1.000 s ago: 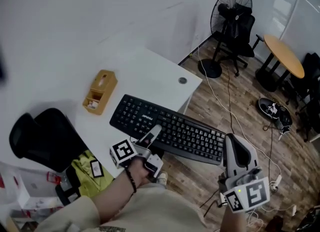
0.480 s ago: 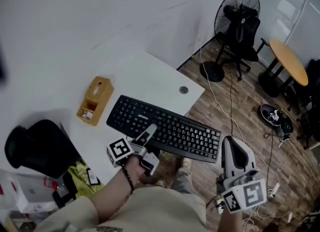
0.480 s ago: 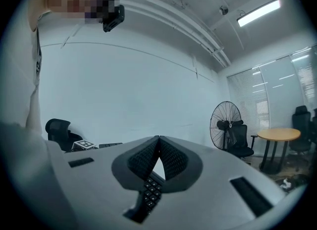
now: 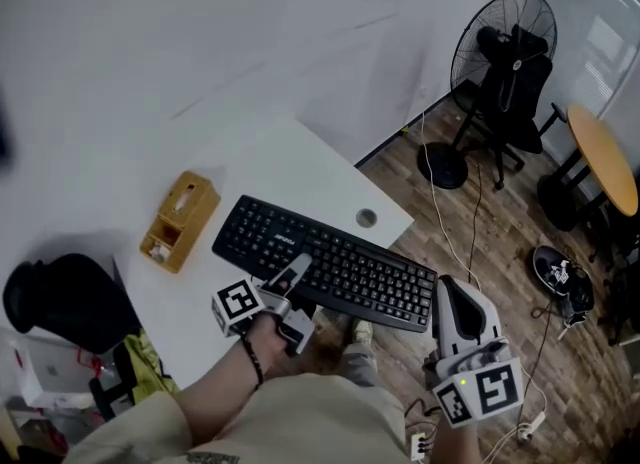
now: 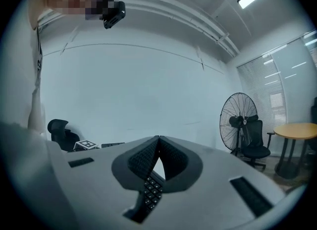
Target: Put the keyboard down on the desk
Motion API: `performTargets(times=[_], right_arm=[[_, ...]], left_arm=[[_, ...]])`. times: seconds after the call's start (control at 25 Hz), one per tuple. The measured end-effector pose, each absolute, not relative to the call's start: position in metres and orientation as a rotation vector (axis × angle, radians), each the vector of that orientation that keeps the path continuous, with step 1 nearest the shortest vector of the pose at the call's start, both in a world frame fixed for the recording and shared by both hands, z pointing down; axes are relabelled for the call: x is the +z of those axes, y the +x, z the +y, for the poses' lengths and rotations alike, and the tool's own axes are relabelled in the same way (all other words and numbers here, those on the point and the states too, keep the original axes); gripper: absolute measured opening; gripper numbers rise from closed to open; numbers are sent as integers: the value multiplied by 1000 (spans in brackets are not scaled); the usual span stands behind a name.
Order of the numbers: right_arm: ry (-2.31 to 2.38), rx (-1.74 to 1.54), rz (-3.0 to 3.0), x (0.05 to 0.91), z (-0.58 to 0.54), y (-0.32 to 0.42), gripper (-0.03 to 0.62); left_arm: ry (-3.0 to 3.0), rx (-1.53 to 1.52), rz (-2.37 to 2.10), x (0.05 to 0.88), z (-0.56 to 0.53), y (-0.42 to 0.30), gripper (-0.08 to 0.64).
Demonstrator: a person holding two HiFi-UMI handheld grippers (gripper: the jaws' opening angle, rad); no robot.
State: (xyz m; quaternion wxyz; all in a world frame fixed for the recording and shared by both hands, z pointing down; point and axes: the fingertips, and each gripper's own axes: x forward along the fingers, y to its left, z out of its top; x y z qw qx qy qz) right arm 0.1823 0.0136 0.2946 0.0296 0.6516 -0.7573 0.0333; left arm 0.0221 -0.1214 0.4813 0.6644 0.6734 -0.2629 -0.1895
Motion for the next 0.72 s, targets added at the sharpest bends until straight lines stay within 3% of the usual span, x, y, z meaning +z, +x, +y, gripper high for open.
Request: performTargets(times=[0.48, 0.72], right_arm=[[1809, 103, -2473, 286, -98, 297, 25], [1736, 129, -2527, 291, -134, 316, 25]], left_arm=[[1495, -559, -727, 469, -207, 106, 87], [1473, -588, -786, 471, -224, 115, 87]])
